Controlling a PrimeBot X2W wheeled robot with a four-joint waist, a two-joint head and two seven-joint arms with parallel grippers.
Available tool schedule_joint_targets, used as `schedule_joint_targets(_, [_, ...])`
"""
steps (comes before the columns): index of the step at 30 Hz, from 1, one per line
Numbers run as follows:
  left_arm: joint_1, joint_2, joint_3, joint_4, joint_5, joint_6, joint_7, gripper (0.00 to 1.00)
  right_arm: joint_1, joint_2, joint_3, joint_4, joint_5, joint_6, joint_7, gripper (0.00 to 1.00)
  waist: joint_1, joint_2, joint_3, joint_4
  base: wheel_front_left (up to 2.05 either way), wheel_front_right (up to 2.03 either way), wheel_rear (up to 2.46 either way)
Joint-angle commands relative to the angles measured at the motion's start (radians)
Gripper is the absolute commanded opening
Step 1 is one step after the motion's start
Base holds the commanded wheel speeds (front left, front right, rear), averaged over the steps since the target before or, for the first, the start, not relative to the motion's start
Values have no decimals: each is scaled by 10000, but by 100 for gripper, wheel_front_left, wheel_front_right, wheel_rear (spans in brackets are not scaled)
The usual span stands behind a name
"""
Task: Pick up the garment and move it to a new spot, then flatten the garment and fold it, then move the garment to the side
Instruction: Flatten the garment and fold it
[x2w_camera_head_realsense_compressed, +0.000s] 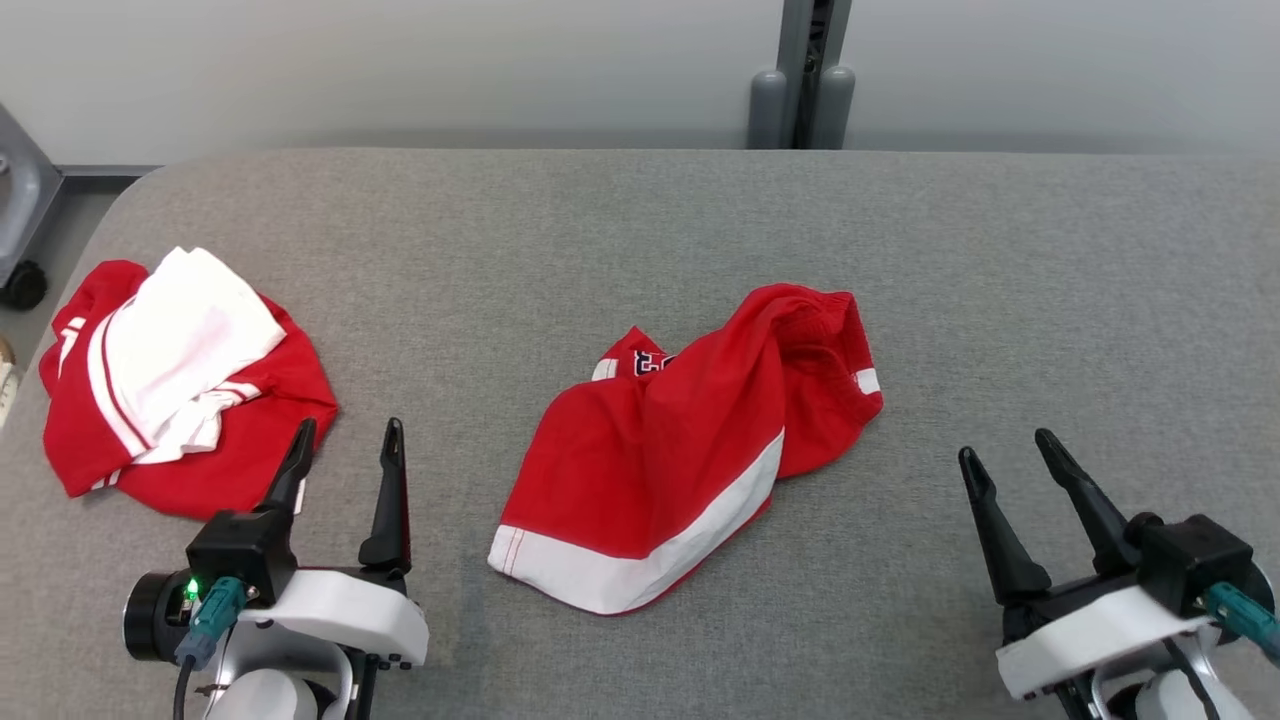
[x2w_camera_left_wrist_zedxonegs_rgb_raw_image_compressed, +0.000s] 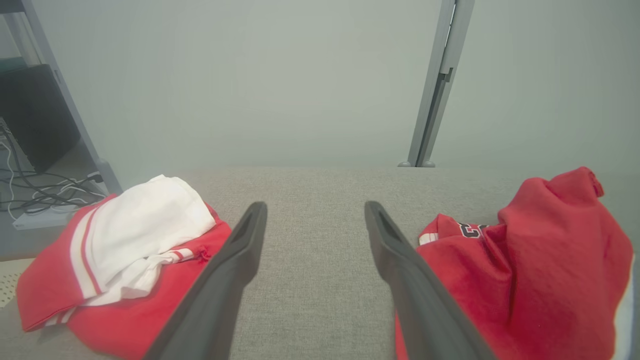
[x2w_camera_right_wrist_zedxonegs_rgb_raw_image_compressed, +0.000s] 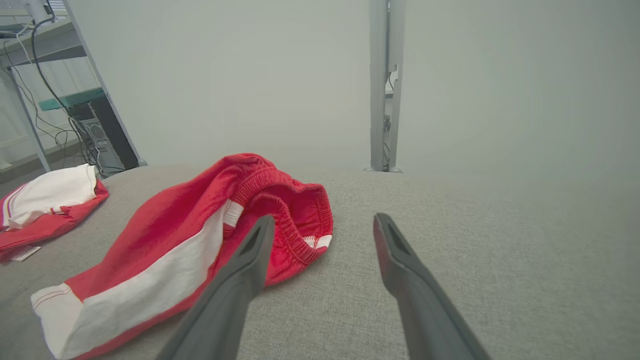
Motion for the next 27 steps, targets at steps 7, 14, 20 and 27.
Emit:
schedule_joint_targets(7, [-458,-316,-404,132,62,-232,-137,100,-1306,-975,1052,912,118,5,652,100,0,-1,313,1044,0,0,0])
schedule_joint_targets(14, [-793,-655,-746,509,41,-477,-344,100,-2477,-1797,2286,1855,636,5,877,100,0,-1,634,1899,0,0,0])
schedule_joint_targets(20, [-1092,-867,-865,855,-13,-613,-547,100,-3430,-2173,3280,2519,1105,5,921,99,0,-1,835,2314,0,0,0])
schedule_joint_targets(27, [-1263,-1005,-937,1090,-15,-681,-687,100,-4181,-2326,3790,3309,1544,5,846,100,0,-1,956,2521,0,0,0])
